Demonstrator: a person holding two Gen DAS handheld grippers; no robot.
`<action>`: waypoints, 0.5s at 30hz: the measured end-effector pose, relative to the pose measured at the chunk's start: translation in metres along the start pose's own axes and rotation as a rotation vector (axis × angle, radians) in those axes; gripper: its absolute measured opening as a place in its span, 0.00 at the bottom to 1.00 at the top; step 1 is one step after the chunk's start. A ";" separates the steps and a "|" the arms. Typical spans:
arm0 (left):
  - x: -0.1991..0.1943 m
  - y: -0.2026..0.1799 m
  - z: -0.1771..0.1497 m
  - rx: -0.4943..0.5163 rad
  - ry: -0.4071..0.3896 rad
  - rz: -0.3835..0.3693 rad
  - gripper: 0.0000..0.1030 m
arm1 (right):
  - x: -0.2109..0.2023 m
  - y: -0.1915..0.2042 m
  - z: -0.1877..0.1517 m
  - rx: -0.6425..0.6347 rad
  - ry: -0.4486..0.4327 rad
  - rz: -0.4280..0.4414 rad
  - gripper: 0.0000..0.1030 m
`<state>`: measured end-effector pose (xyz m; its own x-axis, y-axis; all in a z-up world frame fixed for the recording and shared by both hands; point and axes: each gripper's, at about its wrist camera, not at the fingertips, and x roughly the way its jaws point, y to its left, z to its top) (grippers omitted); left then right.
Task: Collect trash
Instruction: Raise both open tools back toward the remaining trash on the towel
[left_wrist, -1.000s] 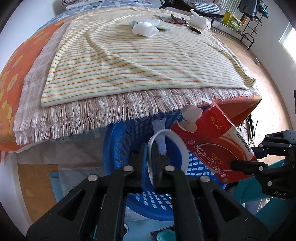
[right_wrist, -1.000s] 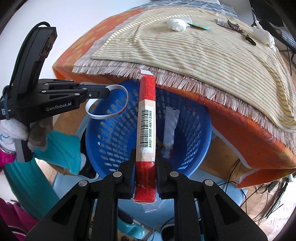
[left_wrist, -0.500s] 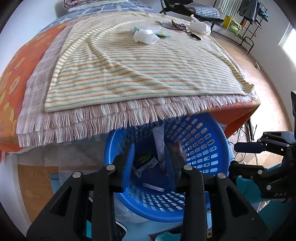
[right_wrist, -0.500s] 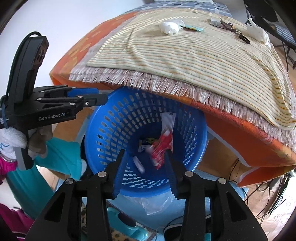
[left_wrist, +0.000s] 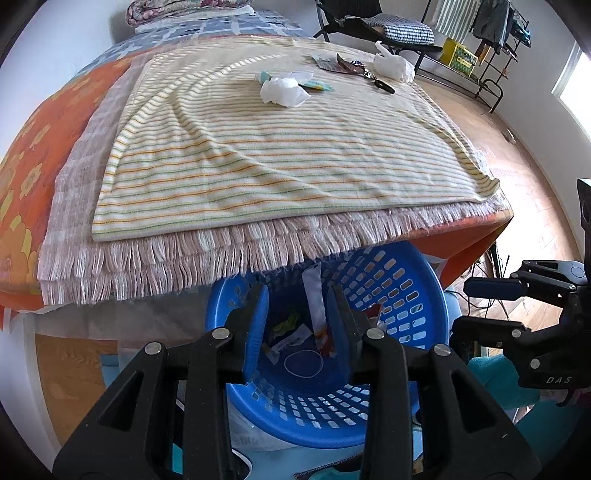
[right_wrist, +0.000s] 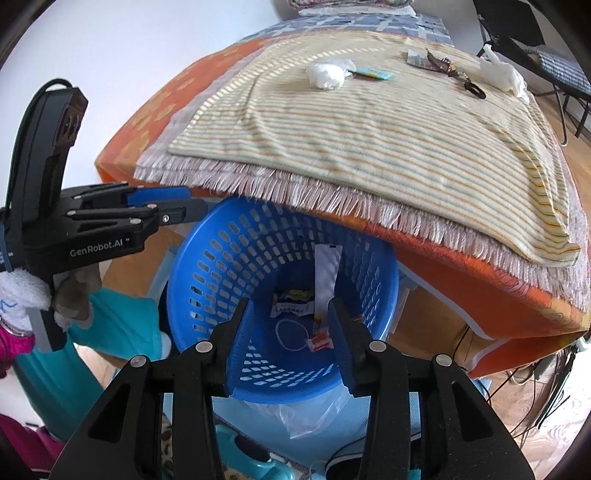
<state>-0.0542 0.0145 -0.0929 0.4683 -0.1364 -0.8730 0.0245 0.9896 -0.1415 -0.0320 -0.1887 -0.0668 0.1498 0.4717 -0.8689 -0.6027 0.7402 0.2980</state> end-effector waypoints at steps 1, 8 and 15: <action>0.000 -0.001 0.001 0.000 -0.001 -0.002 0.32 | -0.002 -0.001 0.001 0.004 -0.007 0.000 0.39; -0.001 -0.006 0.011 0.004 -0.003 -0.016 0.32 | -0.015 -0.011 0.009 0.043 -0.061 -0.005 0.39; -0.003 -0.012 0.027 0.005 -0.019 -0.028 0.47 | -0.028 -0.026 0.024 0.097 -0.116 -0.002 0.51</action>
<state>-0.0324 0.0045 -0.0760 0.4839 -0.1635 -0.8597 0.0427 0.9856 -0.1634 -0.0018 -0.2095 -0.0402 0.2441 0.5180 -0.8198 -0.5243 0.7817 0.3377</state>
